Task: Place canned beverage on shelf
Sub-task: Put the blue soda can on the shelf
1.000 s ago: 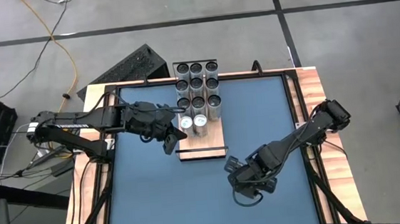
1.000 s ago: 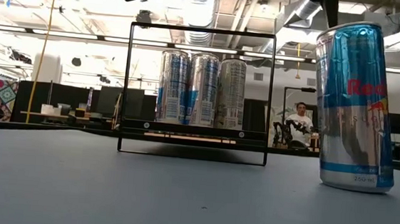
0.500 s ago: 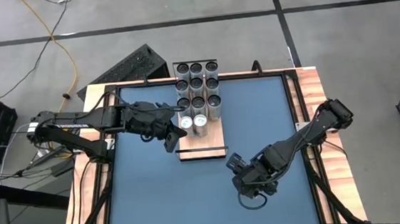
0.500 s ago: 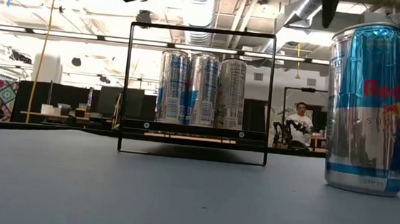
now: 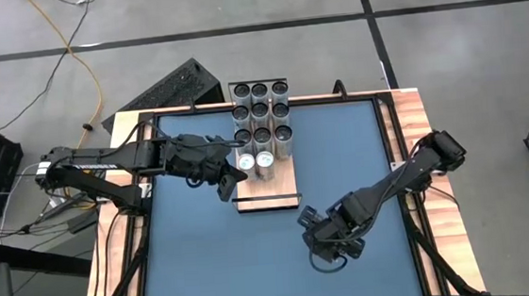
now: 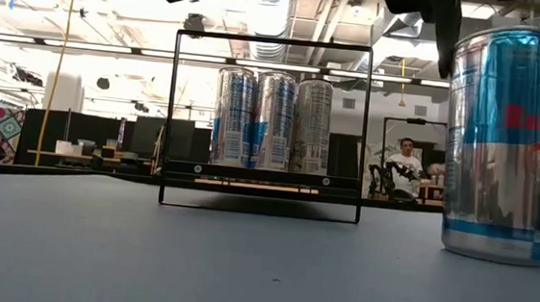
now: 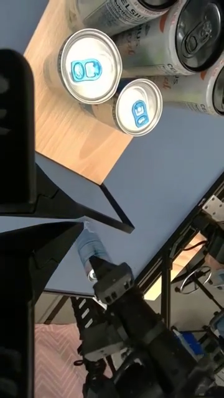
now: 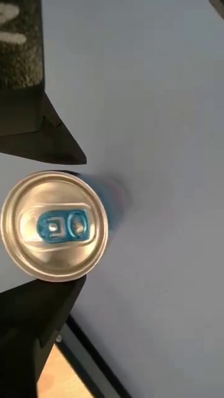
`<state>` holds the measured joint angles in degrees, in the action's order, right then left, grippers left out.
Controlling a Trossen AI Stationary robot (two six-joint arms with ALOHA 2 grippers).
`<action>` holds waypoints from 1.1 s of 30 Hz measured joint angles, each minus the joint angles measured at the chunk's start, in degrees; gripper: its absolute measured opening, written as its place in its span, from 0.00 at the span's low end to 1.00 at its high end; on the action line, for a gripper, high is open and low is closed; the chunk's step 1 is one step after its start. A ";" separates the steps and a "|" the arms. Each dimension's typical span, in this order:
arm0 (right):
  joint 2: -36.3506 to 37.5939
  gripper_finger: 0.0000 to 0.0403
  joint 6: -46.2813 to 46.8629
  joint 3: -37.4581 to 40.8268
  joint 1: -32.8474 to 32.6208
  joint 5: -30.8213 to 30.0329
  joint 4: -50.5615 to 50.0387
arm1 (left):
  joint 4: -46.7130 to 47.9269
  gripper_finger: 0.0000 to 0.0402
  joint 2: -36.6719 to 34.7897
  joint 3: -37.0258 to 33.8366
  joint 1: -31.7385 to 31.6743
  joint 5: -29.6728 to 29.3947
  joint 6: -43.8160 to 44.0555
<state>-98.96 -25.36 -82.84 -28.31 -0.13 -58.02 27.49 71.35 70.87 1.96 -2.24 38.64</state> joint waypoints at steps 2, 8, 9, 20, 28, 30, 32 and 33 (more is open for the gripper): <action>-0.02 0.68 0.02 0.53 -0.19 0.08 1.37 | 0.00 0.02 0.00 0.00 0.02 -0.11 -0.03; 0.00 0.56 2.43 0.54 -0.15 0.24 1.64 | 0.02 0.02 0.00 0.00 0.00 -0.24 0.00; 0.00 0.53 2.97 0.52 -0.13 0.29 1.62 | 0.02 0.02 0.01 0.00 0.00 -0.26 0.00; 0.02 0.48 17.77 0.50 -0.15 -1.75 1.49 | 0.04 0.02 0.00 0.00 0.00 -0.42 1.33; 0.02 0.50 31.04 0.50 -0.13 -3.51 1.25 | 0.02 0.02 0.00 0.00 0.01 -0.40 3.02; 0.02 0.50 35.05 0.50 0.01 -4.49 1.27 | 0.02 0.02 0.00 0.00 0.01 -0.46 2.54; 0.02 0.50 39.87 0.50 0.69 -4.80 1.40 | 0.02 0.02 0.00 0.00 0.02 -1.44 2.36; 0.02 0.50 42.66 0.50 1.13 -4.77 1.59 | 0.02 0.02 0.00 0.00 0.01 -2.12 2.39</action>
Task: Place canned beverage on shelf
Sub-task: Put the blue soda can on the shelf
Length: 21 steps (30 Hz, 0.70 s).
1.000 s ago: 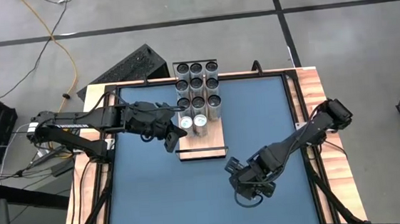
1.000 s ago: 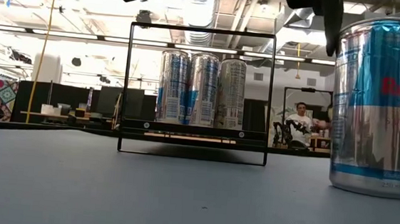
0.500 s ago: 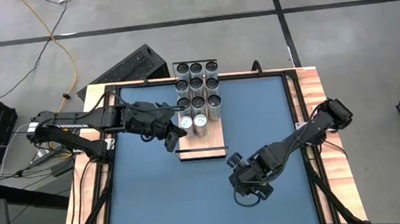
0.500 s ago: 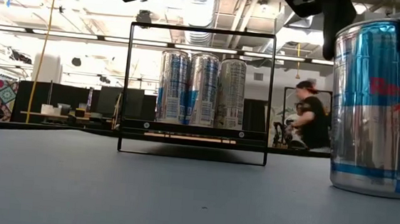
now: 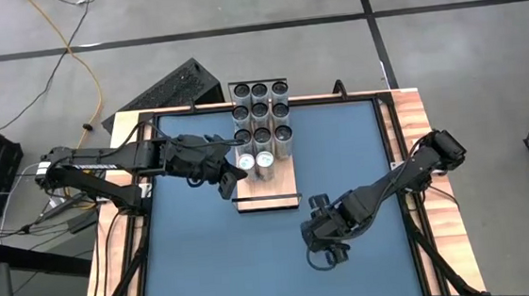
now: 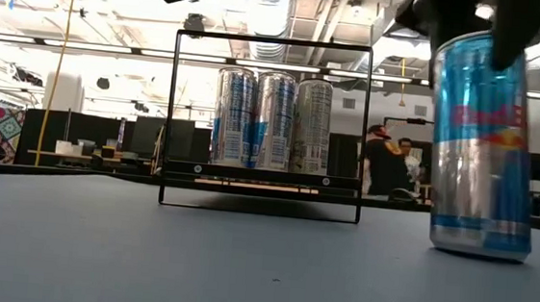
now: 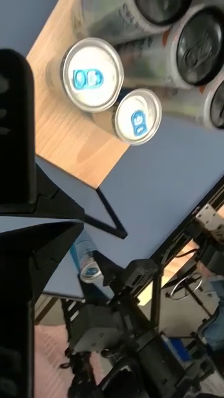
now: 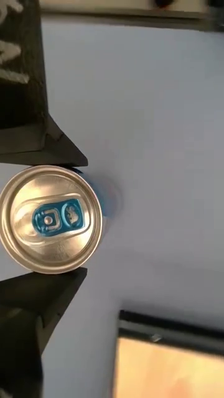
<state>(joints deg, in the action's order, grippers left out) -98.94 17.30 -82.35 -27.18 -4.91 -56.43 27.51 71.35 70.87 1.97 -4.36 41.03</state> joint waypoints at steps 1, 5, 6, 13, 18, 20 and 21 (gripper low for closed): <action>0.00 0.51 2.77 0.00 0.33 0.01 0.17 | 0.00 0.02 0.00 0.00 0.01 -0.64 0.20; -0.05 0.51 13.76 0.09 1.27 -2.27 1.92 | 0.00 0.02 0.00 0.00 -0.01 -2.15 -0.08; -0.09 0.51 16.50 0.13 1.31 -2.83 2.91 | 0.00 0.02 0.00 0.00 -0.01 -2.25 -0.07; -0.71 0.51 27.14 0.13 0.20 -7.69 6.49 | 0.08 0.02 0.00 0.00 0.01 -2.36 -0.11; -0.87 0.51 30.38 0.13 0.18 -7.43 6.48 | 0.09 0.02 0.00 0.00 -0.01 -2.55 -1.26; -0.87 0.51 31.48 0.13 0.20 -7.45 6.58 | -0.02 0.02 0.00 0.00 0.01 -4.06 -1.28; -0.87 0.51 32.35 0.13 0.21 -7.48 6.50 | -0.02 0.02 0.00 0.00 0.01 -5.38 -1.12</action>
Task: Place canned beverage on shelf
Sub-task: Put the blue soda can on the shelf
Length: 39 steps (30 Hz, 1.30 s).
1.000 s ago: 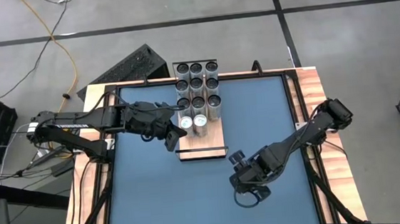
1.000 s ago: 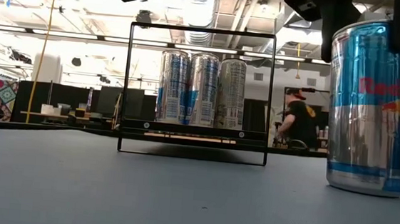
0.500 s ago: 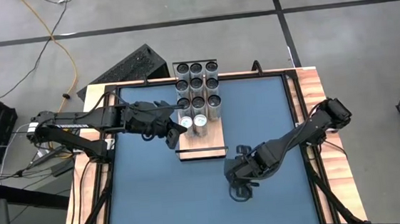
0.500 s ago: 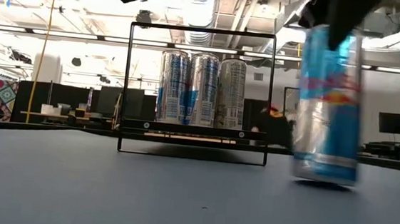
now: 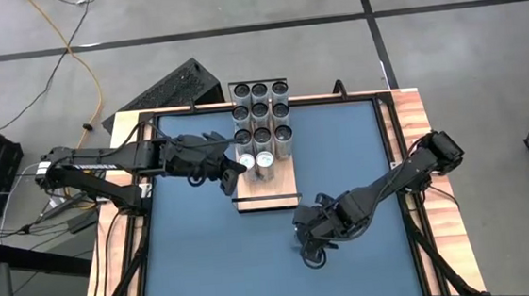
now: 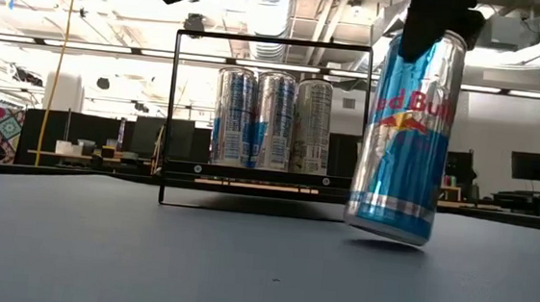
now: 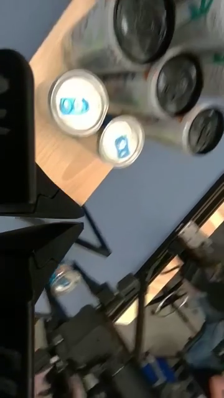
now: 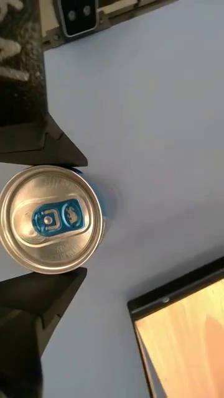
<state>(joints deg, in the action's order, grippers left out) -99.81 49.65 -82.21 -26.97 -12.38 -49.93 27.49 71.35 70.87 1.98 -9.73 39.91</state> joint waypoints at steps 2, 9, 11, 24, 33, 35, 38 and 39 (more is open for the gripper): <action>0.00 0.51 1.72 0.00 0.08 0.00 -0.11 | 0.00 0.02 0.00 0.00 0.00 -2.37 1.38; 0.05 0.51 4.27 -0.05 0.06 0.00 -1.41 | -0.42 0.02 0.00 0.00 0.02 -4.11 3.39; 0.11 0.51 4.81 -0.09 0.06 0.04 -2.44 | -0.57 0.02 0.00 0.00 0.00 -4.60 3.75; 0.17 0.52 4.28 -6.53 -0.29 -1.96 -20.69 | -1.55 0.02 -0.02 0.00 -0.02 -10.04 6.67; 0.17 0.52 4.17 -6.67 2.41 -4.83 -25.10 | -1.57 0.02 -0.02 0.00 -0.14 -10.36 6.88; 0.17 0.52 3.21 -6.67 3.19 -5.85 -25.26 | -1.57 0.02 -0.02 0.00 -0.15 -11.66 7.18; 0.17 0.52 1.53 -6.67 4.64 -6.21 -28.40 | -1.60 0.02 -0.02 0.00 -0.15 -14.29 10.07; 0.17 0.52 1.28 -6.67 5.13 -6.26 -29.85 | -1.60 0.02 -0.02 0.00 -0.15 -14.59 11.00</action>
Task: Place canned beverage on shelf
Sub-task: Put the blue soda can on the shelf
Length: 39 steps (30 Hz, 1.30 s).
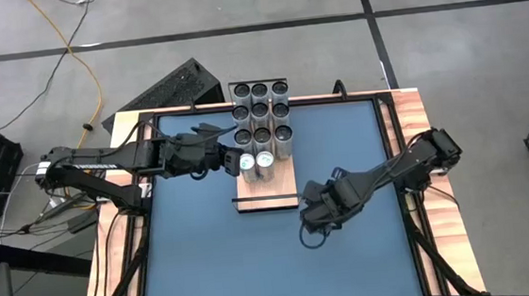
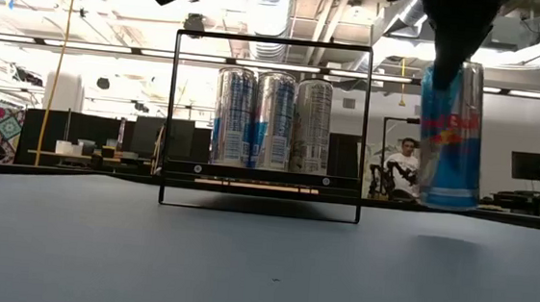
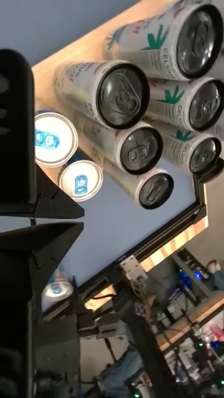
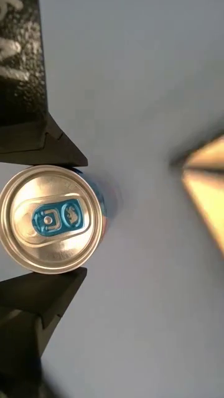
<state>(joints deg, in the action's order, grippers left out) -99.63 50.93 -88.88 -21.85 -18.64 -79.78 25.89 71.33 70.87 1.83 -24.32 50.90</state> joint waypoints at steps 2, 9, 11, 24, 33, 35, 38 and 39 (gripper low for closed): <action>0.00 0.52 -0.43 0.00 0.84 -0.91 -2.61 | 0.00 0.02 0.00 0.00 0.00 -0.07 0.73; 0.05 0.52 -1.47 0.00 2.56 -5.29 -8.88 | 0.07 0.02 0.00 0.00 0.11 -0.08 0.80; 1.02 0.52 -3.27 0.17 2.97 -6.61 -7.91 | 0.08 0.02 0.00 0.00 0.11 0.20 0.97; 16.29 0.52 -6.16 14.26 14.53 -6.41 1.75 | 0.13 0.02 0.01 0.00 0.37 -0.18 1.36; 16.93 0.52 -10.59 19.20 15.15 -4.03 15.46 | 0.15 0.02 0.02 0.00 0.37 -0.97 2.72; 16.38 0.52 -10.95 19.54 15.26 -3.76 16.88 | 0.57 0.02 0.02 0.00 0.37 -1.68 2.18; 15.29 0.52 -12.34 19.58 15.34 -3.78 17.75 | 0.88 0.02 0.02 0.00 0.35 -1.83 1.21; 14.74 0.52 -13.03 19.54 15.52 -3.81 18.24 | 0.91 0.02 0.04 0.00 0.35 -1.71 0.97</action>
<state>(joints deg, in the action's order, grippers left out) -84.90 37.90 -69.34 -6.33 -22.45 -61.54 26.80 71.37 70.87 2.17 -26.03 51.88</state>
